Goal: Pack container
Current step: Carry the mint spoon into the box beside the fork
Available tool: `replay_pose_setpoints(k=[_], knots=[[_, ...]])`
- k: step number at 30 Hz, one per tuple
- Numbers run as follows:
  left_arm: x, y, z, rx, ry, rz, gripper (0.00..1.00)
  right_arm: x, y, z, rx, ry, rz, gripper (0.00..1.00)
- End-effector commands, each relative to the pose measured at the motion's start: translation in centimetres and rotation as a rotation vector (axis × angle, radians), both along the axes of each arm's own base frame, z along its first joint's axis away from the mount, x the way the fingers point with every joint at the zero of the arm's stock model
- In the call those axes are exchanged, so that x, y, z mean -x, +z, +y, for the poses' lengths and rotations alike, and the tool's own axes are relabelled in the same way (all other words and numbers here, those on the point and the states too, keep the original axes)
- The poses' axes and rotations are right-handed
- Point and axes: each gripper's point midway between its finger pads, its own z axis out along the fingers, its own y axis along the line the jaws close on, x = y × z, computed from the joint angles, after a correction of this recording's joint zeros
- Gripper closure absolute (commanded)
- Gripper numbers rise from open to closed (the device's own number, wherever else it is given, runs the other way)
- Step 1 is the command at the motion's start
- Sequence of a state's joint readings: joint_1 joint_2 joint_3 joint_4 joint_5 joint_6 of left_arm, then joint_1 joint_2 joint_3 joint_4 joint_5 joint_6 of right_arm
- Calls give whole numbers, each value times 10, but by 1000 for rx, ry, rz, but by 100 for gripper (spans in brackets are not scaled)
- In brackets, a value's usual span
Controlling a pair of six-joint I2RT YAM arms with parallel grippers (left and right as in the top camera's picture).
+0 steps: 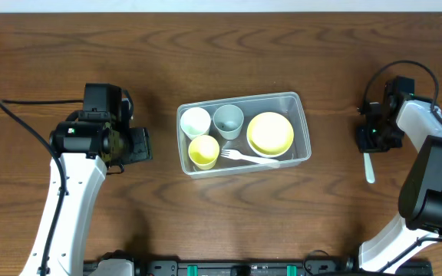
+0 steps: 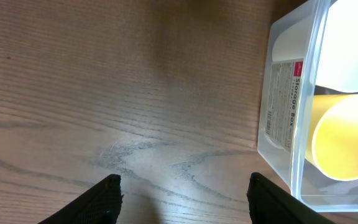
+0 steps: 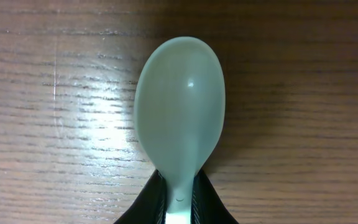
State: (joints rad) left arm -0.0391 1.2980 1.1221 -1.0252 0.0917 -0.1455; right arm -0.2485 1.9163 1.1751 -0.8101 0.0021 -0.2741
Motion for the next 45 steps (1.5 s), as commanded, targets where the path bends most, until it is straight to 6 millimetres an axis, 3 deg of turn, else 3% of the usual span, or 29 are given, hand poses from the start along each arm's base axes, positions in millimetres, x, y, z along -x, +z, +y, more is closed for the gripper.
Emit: replay_pose_setpoints(k=[1, 4, 11, 13, 17, 19, 23, 28, 35, 40, 42, 45], knots=[[2, 0, 1, 1, 3, 5, 34, -4, 0, 4, -36, -76, -12, 99], [2, 0, 1, 1, 3, 5, 35, -22, 26, 14, -64, -54, -64, 99], [2, 0, 1, 1, 3, 5, 35, -73, 145, 73, -101, 157, -328, 99], [2, 0, 1, 1, 3, 5, 34, -78, 177, 102, -96, 272, -402, 99], [2, 0, 1, 1, 3, 5, 34, -65, 209, 171, -95, 572, -471, 99], [2, 0, 1, 1, 3, 5, 34, -50, 210, 210, -97, 764, -468, 99], [2, 0, 1, 1, 3, 5, 34, -21, 197, 267, -107, 1048, -431, 99], [2, 0, 1, 1, 3, 5, 34, 0, 170, 302, -126, 1191, -358, 98], [2, 0, 1, 1, 3, 5, 34, 13, 135, 313, -141, 1231, -229, 98], [2, 0, 1, 1, 3, 4, 34, 17, 127, 311, -143, 1231, -188, 91], [2, 0, 1, 1, 3, 5, 34, 18, 126, 311, -143, 1231, -182, 85], [2, 0, 1, 1, 3, 5, 34, 19, 126, 310, -144, 1220, -174, 66]])
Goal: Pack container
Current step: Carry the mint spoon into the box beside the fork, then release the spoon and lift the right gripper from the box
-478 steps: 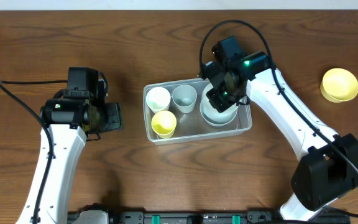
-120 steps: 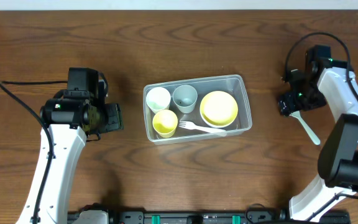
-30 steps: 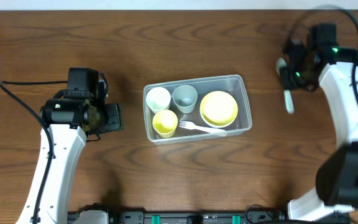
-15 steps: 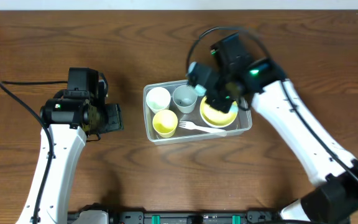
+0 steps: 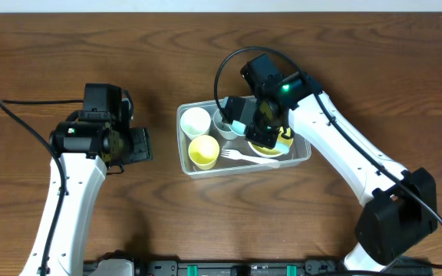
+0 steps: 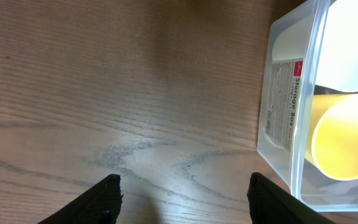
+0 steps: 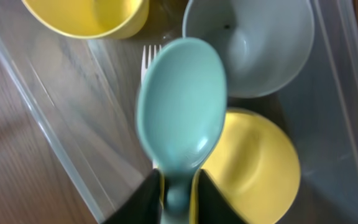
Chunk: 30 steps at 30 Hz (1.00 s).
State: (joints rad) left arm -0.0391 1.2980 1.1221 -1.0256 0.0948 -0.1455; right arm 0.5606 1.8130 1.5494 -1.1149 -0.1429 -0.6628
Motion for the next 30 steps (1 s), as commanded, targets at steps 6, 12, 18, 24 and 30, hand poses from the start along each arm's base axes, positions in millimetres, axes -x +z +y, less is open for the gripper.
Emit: replay_pose_setpoints(k=[6, 12, 18, 24, 30], knots=[[2, 0, 2, -2, 3, 4, 34, 4, -3, 3, 1, -17, 18, 69], [0, 0, 1, -1, 3, -3, 46, -22, -2, -22, 92, -274, -68, 99], [-4, 1, 1, 0, 3, -23, 51, -30, -5, -59, 111, -678, -18, 99], [-5, 2, 1, 0, 3, -26, 51, 0, -14, -86, 213, -808, 106, 99], [-5, 2, 1, 0, 3, -27, 51, 34, -26, -97, 312, -792, 212, 99]])
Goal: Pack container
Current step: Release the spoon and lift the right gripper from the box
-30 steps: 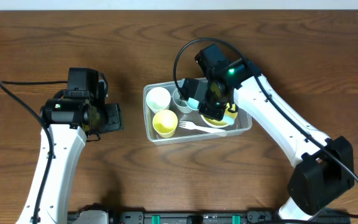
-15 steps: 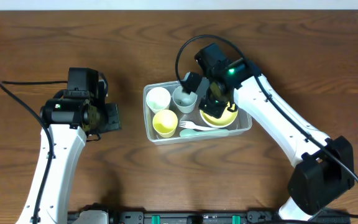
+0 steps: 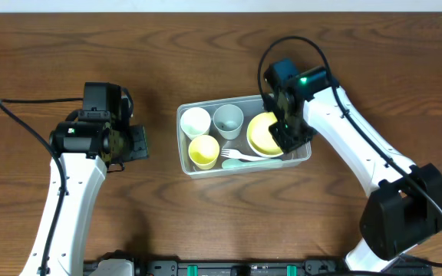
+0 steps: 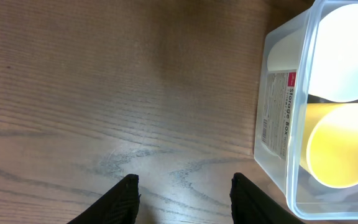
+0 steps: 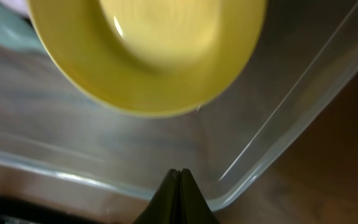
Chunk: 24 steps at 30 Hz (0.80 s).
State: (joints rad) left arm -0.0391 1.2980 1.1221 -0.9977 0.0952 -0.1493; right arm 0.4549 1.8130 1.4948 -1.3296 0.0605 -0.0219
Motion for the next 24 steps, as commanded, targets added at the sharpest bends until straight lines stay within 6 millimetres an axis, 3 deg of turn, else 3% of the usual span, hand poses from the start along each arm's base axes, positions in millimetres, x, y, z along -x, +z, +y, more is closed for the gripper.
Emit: replay_pose_setpoints(k=[1, 9, 24], knots=[[1, 0, 2, -3, 0, 1, 51, 17, -8, -3, 17, -39, 65, 99], [1, 0, 2, -3, 0, 1, 51, 45, -30, -10, 36, -45, 168, 99], [1, 0, 2, -3, -1, 1, 50, 45, -35, -10, 33, -45, 164, 99]])
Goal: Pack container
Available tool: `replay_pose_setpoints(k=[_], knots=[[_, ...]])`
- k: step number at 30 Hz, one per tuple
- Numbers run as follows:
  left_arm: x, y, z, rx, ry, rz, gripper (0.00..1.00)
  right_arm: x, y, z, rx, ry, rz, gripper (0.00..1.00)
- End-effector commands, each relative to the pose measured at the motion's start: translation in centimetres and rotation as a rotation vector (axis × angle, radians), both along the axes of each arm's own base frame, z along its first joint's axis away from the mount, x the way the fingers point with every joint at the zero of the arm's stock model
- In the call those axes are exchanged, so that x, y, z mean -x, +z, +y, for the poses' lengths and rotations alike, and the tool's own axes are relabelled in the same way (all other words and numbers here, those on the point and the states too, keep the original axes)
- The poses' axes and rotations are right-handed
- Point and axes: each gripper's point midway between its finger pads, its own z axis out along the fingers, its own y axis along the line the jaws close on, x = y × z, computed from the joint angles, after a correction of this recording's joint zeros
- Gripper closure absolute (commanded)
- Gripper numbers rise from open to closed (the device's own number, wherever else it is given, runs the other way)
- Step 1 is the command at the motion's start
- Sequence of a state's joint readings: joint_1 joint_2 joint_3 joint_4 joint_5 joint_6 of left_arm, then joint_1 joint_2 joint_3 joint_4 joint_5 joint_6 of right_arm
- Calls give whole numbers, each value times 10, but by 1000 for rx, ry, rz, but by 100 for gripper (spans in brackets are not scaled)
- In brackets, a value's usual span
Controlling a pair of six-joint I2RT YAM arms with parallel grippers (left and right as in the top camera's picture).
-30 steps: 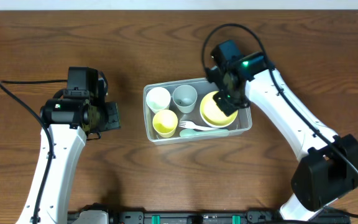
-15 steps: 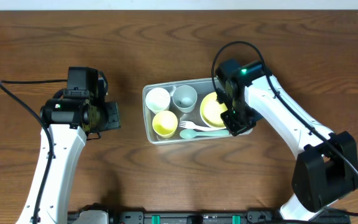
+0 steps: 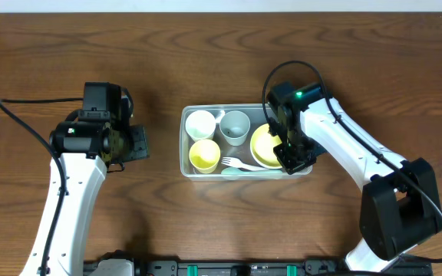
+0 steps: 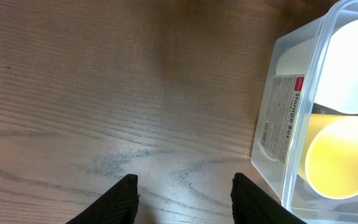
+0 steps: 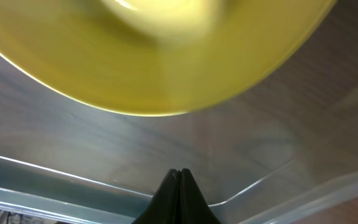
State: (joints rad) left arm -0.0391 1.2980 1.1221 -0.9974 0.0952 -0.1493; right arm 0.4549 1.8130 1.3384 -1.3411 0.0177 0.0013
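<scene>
The clear storage box (image 3: pixel 184 146) sits square at the table's centre. It holds a white cup (image 3: pixel 200 124), a grey cup (image 3: pixel 235 126), a yellow cup (image 3: pixel 204 156), a yellow bowl (image 3: pixel 263 146), a white fork (image 3: pixel 242 163) and a pale green spoon (image 3: pixel 229 170) at the front wall. My right gripper (image 3: pixel 294 157) is shut and empty, down inside the box's right front corner; its wrist view shows the gripper (image 5: pixel 180 180) under the bowl (image 5: pixel 154 56). My left gripper (image 4: pixel 185 199) stands open over bare table, left of the box (image 4: pixel 288 124).
Brown wooden table (image 3: pixel 221 46) all round the box. The right arm reaches over the box's right end. A black rail runs along the near table edge (image 3: pixel 229 268).
The box has turned from slightly tilted to square and sits a little nearer and to the right. My right gripper, still shut, has moved from beside the bowl to the right front corner.
My right gripper was shut on the green spoon on the table at the far right. Then it held the spoon over the box. Then the spoon lay in the box by the fork and the gripper was shut and empty. The left gripper narrowed slightly, staying open.
</scene>
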Motion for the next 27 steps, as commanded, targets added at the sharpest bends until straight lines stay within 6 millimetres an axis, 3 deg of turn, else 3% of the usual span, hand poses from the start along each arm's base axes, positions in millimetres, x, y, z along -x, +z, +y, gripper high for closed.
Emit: replay_pose_setpoints(k=[1, 5, 6, 10, 14, 15, 16, 18, 20, 21, 27], knots=[[1, 0, 2, -3, -1, 1, 51, -4, -3, 5, -12, -16, -19, 99], [-1, 0, 2, -3, 0, -8, 50, -30, 2, 17, -66, -18, -128, 99], [-2, 1, 1, -2, 0, -15, 45, -40, 9, 21, -85, -21, -166, 99], [-9, 6, 1, -2, -1, -46, 42, -89, 54, 27, -179, -106, -380, 99], [-17, 14, -3, -17, -58, -85, 37, -136, 109, 0, -245, -309, -630, 95], [-19, 17, -5, -20, -75, -97, 35, -142, 119, -9, -258, -357, -670, 91], [-22, 19, -7, -25, -89, -110, 33, -148, 128, -22, -267, -412, -709, 76], [-28, 24, -7, -49, -94, -141, 23, -155, 141, -48, -266, -493, -761, 32], [-36, 28, -8, -65, -100, -175, 5, -158, 146, -74, -248, -552, -786, 1], [-40, 31, -11, -65, -109, -195, 2, -158, 147, -87, -235, -582, -791, 1], [-59, 48, -29, -72, -188, -262, 2, -154, 144, -141, -175, -713, -790, 1]])
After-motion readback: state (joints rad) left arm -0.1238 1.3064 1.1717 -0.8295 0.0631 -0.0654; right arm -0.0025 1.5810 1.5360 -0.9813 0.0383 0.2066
